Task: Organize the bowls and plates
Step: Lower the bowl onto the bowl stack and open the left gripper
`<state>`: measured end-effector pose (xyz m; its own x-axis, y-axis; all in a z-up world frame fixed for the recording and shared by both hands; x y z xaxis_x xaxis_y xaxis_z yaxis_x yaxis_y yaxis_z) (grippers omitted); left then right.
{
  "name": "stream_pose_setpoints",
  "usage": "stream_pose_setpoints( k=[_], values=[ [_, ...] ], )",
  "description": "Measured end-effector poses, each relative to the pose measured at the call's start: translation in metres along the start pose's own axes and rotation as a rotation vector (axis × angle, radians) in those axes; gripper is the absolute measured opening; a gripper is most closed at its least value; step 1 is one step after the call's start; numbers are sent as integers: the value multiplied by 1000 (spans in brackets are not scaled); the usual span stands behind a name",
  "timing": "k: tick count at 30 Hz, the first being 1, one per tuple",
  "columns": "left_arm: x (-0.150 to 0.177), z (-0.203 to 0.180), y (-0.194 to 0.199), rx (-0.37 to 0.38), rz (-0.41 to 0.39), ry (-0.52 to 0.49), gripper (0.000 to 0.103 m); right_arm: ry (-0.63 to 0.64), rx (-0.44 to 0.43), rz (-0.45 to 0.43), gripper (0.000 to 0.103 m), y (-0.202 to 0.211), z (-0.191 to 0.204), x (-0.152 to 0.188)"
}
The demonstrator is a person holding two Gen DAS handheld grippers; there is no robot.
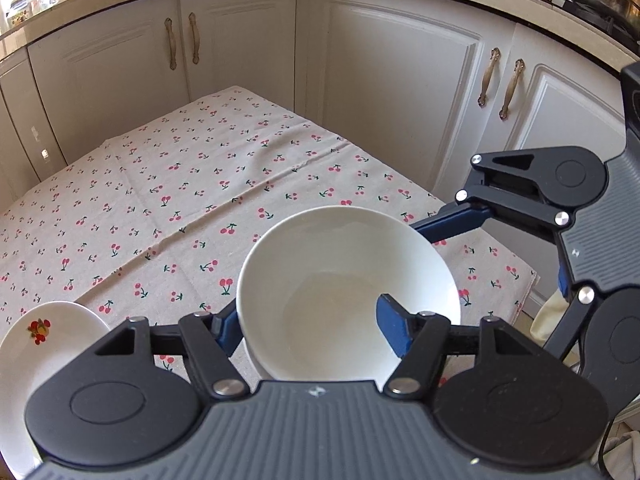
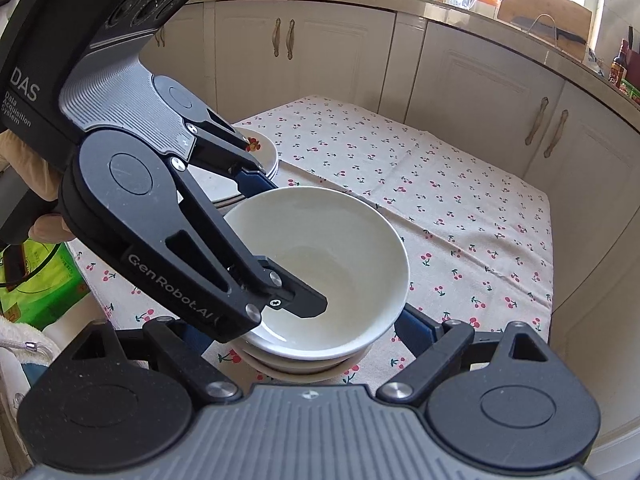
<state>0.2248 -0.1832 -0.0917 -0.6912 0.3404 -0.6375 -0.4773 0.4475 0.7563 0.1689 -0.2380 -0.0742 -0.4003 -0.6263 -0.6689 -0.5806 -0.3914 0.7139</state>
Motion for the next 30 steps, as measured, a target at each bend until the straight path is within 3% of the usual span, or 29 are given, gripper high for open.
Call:
stream_pose_setpoints(
  k=[22,26,30],
  values=[
    [-1,3,-2,-9,4,-4,72,-9,-9,4,95,1,4,2],
    [-4,7,3,-1,-14,3,73,-3,-3,-24,102,8,4,-1],
    [-7,16,12,-5,-39,14,76,5,7,-31,103,14,5,0]
  ],
)
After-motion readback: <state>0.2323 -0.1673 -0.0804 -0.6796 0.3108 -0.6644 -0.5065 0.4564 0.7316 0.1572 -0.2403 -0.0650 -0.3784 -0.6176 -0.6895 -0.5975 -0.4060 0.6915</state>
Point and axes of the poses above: each gripper's, at about its wrist camera, not at the fingertips, and y roughly against the way its jaws point, z to its left, x to its underside, the point moved 10 cm from there along -y, roughly the way its jaws point, and after that the axes turned 10 degrees about y, right-handed, at the moved point
